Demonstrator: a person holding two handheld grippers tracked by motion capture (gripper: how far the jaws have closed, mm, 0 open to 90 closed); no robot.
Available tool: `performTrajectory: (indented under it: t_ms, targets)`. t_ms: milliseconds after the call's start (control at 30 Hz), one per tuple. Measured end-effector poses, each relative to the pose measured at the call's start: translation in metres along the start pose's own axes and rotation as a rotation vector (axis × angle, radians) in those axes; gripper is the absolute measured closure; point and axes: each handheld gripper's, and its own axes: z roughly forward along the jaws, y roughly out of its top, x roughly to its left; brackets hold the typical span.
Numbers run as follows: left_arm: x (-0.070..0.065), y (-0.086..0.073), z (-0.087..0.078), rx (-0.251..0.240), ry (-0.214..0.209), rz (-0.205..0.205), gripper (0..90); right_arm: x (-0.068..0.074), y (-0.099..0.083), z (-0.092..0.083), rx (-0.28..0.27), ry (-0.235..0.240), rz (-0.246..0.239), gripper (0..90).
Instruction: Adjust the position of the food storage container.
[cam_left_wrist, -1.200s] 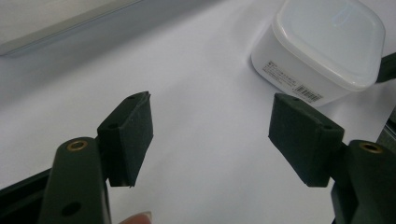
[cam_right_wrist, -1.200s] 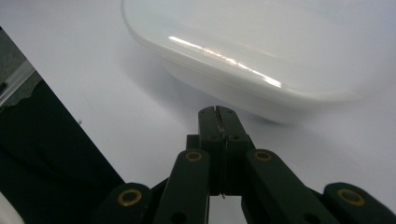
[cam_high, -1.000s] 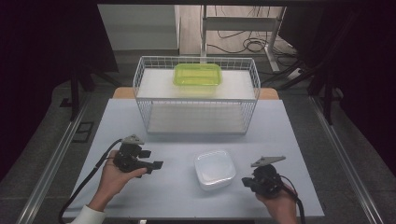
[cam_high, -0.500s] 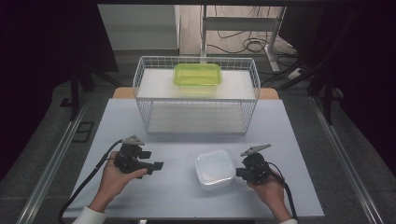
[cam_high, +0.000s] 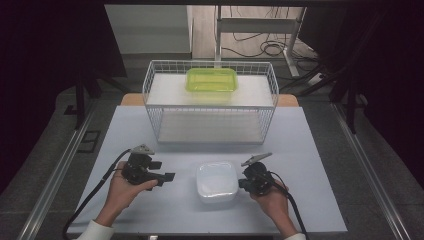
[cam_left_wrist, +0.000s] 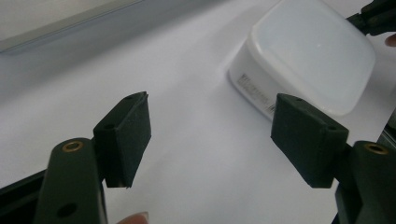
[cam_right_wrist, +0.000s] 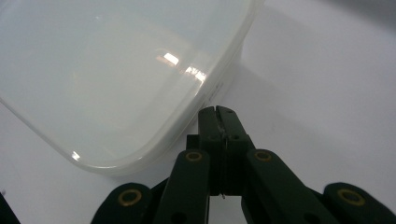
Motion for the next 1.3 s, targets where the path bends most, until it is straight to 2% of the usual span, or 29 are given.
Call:
performTrajectory:
  t_ms: [100,300,500,700,833,933,1033,1100,1133,1300]
  targets:
    - [0.001,0.000,-0.001,-0.004,0.002,0.002,27.7,0.006,0.007,0.006,0.000,0.003,-0.020,89.0]
    - [0.002,-0.001,0.000,-0.001,0.002,-0.002,27.7,0.013,0.012,0.011,0.001,0.010,-0.029,89.0]
    - [0.001,-0.001,0.000,-0.006,-0.002,-0.003,27.6,0.012,0.012,0.010,-0.002,0.017,-0.039,89.0]
    - [-0.001,-0.001,-0.007,-0.056,-0.008,-0.020,27.6,-0.004,0.008,-0.007,-0.049,-0.004,0.016,89.0]
    - [-0.006,-0.003,-0.014,-0.088,0.000,-0.038,27.7,-0.014,0.003,-0.017,-0.086,0.025,0.058,88.5]
    - [-0.010,-0.004,-0.015,-0.105,-0.014,-0.056,27.7,-0.019,0.001,-0.025,-0.109,0.057,0.096,73.5]
    - [-0.014,-0.005,-0.013,-0.104,-0.040,-0.059,27.6,-0.021,-0.001,-0.032,-0.132,0.070,0.139,58.1]
    - [-0.015,-0.005,-0.011,-0.103,-0.044,-0.059,27.2,-0.022,-0.003,-0.035,-0.145,0.065,0.145,47.2]
    - [-0.017,-0.005,-0.011,-0.104,-0.044,-0.062,27.1,-0.021,-0.004,-0.036,-0.152,0.062,0.148,44.0]
    - [-0.019,-0.004,-0.011,-0.124,-0.045,-0.057,27.2,-0.021,-0.004,-0.036,-0.185,0.139,0.169,34.1]
